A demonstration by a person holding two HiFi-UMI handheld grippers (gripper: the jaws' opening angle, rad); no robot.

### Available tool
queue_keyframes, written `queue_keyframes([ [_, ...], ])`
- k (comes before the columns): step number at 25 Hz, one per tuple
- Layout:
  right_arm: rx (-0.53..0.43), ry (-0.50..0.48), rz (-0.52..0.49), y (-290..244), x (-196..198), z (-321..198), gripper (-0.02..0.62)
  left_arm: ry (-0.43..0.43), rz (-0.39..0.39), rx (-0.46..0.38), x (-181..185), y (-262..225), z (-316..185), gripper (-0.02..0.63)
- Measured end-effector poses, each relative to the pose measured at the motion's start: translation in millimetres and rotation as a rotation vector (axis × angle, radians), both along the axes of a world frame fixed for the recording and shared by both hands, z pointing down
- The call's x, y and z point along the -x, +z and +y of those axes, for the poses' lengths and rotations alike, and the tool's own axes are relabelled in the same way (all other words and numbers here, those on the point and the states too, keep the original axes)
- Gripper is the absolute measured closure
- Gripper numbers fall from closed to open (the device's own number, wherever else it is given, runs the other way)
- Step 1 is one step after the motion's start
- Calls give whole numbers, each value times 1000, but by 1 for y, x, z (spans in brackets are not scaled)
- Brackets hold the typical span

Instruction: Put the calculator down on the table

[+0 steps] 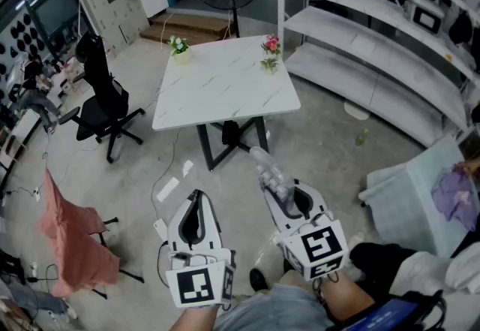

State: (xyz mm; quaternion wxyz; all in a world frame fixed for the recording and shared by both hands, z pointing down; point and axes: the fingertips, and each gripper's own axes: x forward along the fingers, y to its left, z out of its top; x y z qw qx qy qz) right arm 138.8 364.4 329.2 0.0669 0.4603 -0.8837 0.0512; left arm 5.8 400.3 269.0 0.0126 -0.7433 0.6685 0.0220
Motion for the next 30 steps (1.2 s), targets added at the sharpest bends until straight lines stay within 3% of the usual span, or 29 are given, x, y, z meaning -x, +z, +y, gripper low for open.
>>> queue_keyframes([
  [8, -6, 3, 13, 1, 0, -5, 449, 7, 6, 4, 2, 1, -5, 593],
  [19, -8, 46, -47, -11, 12, -7, 448, 25, 2, 21, 25, 9, -7, 592],
  [30, 19, 74, -77, 4, 12, -82, 448, 49, -31, 75, 27, 32, -79, 592],
])
